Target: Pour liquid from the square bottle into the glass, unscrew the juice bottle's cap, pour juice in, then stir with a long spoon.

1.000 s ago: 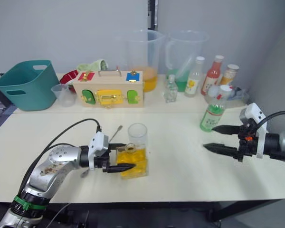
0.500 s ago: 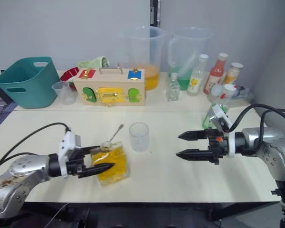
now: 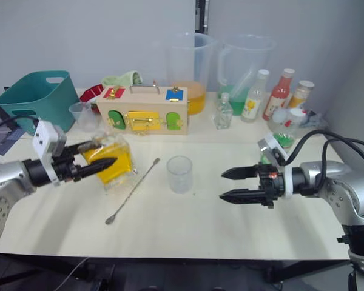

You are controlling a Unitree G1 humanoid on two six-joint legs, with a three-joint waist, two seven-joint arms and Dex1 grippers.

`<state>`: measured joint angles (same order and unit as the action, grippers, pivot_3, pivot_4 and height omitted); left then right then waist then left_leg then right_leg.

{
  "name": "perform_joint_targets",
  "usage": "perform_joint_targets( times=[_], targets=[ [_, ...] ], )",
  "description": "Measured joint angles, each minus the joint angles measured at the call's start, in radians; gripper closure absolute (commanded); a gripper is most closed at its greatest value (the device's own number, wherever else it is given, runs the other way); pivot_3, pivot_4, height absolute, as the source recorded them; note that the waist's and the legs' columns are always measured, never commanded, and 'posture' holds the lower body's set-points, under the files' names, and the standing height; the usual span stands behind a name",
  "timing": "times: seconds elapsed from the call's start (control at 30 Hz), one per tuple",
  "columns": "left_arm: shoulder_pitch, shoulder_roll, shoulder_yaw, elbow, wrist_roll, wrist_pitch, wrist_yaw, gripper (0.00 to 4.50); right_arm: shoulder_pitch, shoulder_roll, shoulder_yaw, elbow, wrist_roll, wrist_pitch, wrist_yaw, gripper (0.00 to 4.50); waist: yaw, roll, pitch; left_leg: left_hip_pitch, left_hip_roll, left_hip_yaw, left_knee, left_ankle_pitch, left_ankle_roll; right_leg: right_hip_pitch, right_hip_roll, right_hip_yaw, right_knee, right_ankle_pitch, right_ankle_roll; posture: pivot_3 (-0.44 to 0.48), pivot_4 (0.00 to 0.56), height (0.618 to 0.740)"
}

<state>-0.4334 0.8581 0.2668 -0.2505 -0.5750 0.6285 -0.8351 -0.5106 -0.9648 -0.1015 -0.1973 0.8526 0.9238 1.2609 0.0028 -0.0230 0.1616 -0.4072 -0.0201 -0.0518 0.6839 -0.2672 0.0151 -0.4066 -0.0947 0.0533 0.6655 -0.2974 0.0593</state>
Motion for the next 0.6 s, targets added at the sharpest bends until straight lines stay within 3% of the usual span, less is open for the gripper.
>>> perform_joint_targets(
  times=[0.2, 0.3, 0.6],
  targets=[
    [-0.196, -0.036, -0.172, 0.172, 0.163, -0.124, 0.0, 1.7, 0.087, 0.011, -0.082, -0.099, -0.001, -0.021, -0.097, 0.04, 0.005, -0.001, 0.0, -0.006, -0.001, 0.0, 0.002, 0.001, -0.001, -0.005, 0.0, -0.001, 0.004, 0.0, 0.0, 0.0, 0.15, 0.74],
    [-0.278, -0.073, -0.228, 0.251, 0.234, -0.226, -0.012, 1.7, 0.134, 0.03, -0.125, -0.161, -0.029, -0.079, -0.158, 0.04, 0.006, -0.001, 0.001, -0.017, -0.003, 0.0, 0.01, 0.004, -0.007, -0.018, 0.0, -0.002, 0.014, 0.0, 0.0, 0.0, 0.15, 0.74],
    [-0.334, -0.181, -0.369, 0.516, 0.473, -0.581, -0.005, 1.7, 0.272, 0.048, -0.221, -0.322, -0.004, -0.112, -0.267, 0.04, -0.006, -0.002, 0.001, -0.017, -0.004, 0.0, 0.012, 0.003, -0.004, -0.017, 0.0, -0.002, 0.015, 0.0, 0.0, 0.0, 0.15, 0.74]
  ],
)
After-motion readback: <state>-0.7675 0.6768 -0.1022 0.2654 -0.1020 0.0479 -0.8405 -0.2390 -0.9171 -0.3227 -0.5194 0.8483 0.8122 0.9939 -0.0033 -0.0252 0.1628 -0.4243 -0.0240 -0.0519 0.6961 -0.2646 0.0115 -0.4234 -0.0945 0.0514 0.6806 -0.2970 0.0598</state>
